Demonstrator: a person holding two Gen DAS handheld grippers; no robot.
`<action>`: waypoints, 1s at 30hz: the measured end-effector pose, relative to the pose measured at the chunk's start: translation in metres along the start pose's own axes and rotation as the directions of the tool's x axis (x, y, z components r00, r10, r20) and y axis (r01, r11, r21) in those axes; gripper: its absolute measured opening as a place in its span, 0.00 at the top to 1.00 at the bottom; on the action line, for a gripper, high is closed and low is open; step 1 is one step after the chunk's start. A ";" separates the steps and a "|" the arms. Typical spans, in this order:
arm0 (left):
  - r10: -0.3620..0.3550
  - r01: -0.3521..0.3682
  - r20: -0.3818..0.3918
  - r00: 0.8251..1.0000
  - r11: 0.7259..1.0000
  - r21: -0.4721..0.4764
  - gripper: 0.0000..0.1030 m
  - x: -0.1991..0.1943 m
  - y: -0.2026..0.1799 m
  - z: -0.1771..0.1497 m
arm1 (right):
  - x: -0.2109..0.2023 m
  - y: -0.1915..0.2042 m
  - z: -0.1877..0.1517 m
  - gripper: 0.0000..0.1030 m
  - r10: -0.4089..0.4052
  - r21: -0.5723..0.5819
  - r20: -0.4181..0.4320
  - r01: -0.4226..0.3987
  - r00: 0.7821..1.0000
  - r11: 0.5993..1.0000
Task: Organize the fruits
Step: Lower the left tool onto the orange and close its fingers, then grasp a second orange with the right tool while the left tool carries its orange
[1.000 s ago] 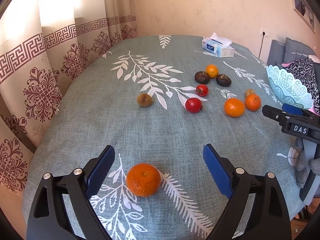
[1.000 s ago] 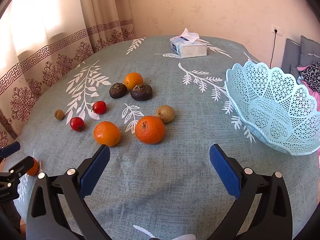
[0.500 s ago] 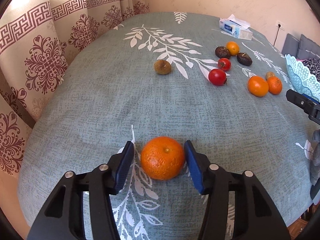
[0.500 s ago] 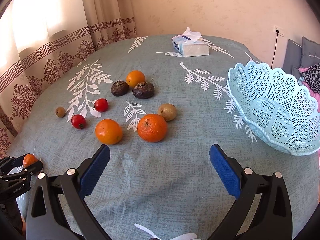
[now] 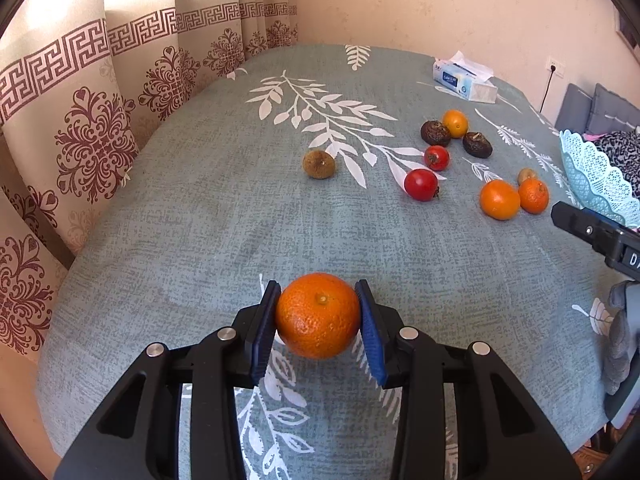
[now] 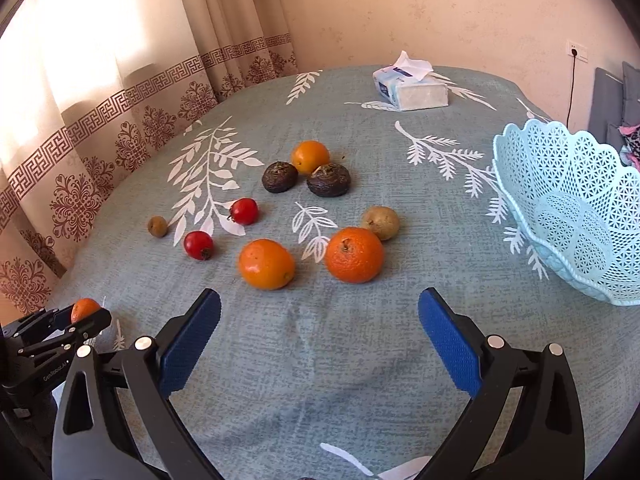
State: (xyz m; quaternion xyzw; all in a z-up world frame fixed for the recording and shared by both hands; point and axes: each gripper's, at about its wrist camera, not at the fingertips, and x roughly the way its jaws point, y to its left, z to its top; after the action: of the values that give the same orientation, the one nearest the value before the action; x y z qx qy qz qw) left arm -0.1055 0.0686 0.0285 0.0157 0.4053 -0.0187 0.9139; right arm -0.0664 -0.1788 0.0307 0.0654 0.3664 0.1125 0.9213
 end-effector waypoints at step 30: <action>0.024 -0.026 0.064 0.998 0.999 0.035 0.63 -0.004 -0.009 0.020 | 0.033 0.032 0.028 0.58 0.052 -0.048 -0.053 -0.054 0.997 0.997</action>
State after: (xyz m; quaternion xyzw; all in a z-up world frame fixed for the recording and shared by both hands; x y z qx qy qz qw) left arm -0.0938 0.0584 0.0449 0.0366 0.3755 -0.0151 0.9260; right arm -0.0286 -0.1403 0.0353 0.0492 0.3852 0.1477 0.9096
